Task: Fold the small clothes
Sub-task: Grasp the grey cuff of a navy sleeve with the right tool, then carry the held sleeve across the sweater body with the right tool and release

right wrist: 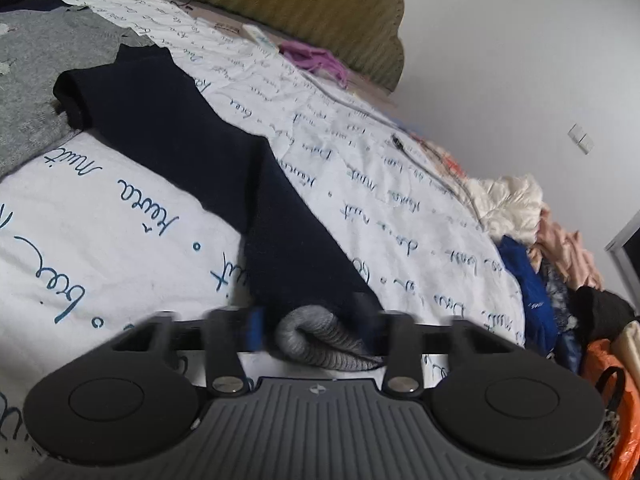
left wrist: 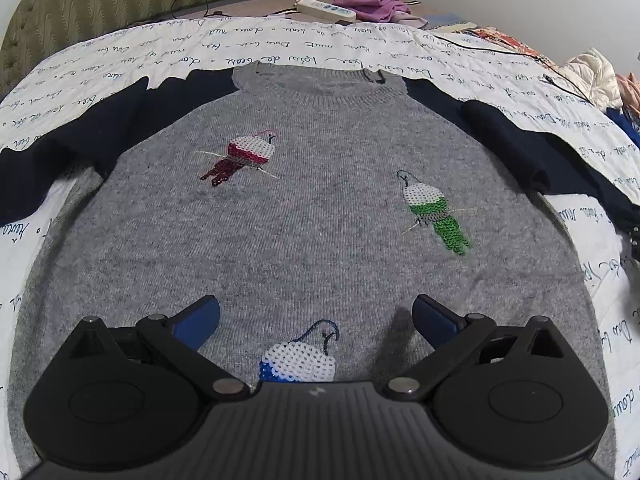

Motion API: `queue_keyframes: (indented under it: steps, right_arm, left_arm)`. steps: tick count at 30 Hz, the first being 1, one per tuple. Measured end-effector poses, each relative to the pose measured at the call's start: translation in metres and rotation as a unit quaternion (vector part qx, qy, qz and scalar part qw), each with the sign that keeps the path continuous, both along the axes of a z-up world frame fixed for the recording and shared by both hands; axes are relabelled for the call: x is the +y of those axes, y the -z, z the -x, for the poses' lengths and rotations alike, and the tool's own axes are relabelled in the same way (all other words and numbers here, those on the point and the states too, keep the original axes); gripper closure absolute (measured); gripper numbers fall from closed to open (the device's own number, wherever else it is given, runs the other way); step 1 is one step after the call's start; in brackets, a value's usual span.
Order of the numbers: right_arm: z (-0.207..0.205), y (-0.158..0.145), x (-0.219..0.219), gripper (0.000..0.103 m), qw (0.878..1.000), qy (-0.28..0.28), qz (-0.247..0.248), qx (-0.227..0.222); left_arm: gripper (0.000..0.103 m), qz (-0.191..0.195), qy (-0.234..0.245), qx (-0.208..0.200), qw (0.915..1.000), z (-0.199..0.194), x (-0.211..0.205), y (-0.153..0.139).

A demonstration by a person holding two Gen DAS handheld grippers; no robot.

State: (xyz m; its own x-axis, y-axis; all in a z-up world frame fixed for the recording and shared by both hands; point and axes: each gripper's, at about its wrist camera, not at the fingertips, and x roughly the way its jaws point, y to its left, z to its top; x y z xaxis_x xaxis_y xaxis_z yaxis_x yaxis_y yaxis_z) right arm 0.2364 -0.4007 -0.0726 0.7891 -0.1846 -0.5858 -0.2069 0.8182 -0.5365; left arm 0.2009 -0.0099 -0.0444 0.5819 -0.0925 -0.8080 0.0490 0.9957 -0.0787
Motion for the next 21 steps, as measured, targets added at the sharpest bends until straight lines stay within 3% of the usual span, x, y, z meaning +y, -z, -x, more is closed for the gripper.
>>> queue_keyframes:
  steps: [4,8,9,11,12,13,15,18,20,21]
  right_arm:
    - [0.005,0.001,-0.003,0.065,1.0,-0.008,0.018,0.008]
    - [0.007,0.001,-0.008,0.066,1.0,-0.006,-0.005,0.014]
    - [0.006,-0.001,-0.01,0.092,1.0,0.001,-0.018,0.016]
    - [0.004,-0.011,-0.016,0.095,0.998,0.022,-0.063,0.007]
    - [0.005,-0.021,-0.02,0.095,0.993,0.036,-0.11,-0.002]
    - [0.005,-0.032,-0.025,0.095,0.984,0.05,-0.172,-0.01]
    - [0.007,-0.05,-0.03,0.093,0.947,0.068,-0.314,-0.023]
    - [0.005,-0.056,-0.013,0.093,0.864,0.048,-0.501,0.01]
    - [-0.003,-0.049,0.017,0.092,0.82,0.023,-0.57,0.049]
    - [-0.008,-0.044,0.036,0.092,0.807,0.013,-0.587,0.066]
  left_arm:
    - [0.0,0.002,0.006,-0.002,1.0,-0.001,-0.003,-0.002]
    - [0.0,0.004,0.01,-0.004,0.9999,-0.001,-0.007,-0.002]
    - [0.0,0.009,0.011,-0.006,0.9999,-0.001,-0.007,-0.002]
    - [0.0,0.028,0.013,-0.02,0.9993,0.0,-0.006,-0.006]
    - [0.0,0.045,0.014,-0.035,0.9983,0.001,-0.005,-0.01]
    - [0.0,0.073,0.016,-0.059,0.9955,0.004,-0.002,-0.016]
    - [0.0,0.135,0.026,-0.101,0.9853,0.007,0.004,-0.023]
    - [0.0,0.253,0.04,-0.125,0.9585,-0.001,0.011,-0.027]
    - [0.0,0.331,0.039,-0.12,0.9353,-0.013,0.015,-0.022]
    - [0.0,0.367,0.036,-0.115,0.9226,-0.021,0.017,-0.017]
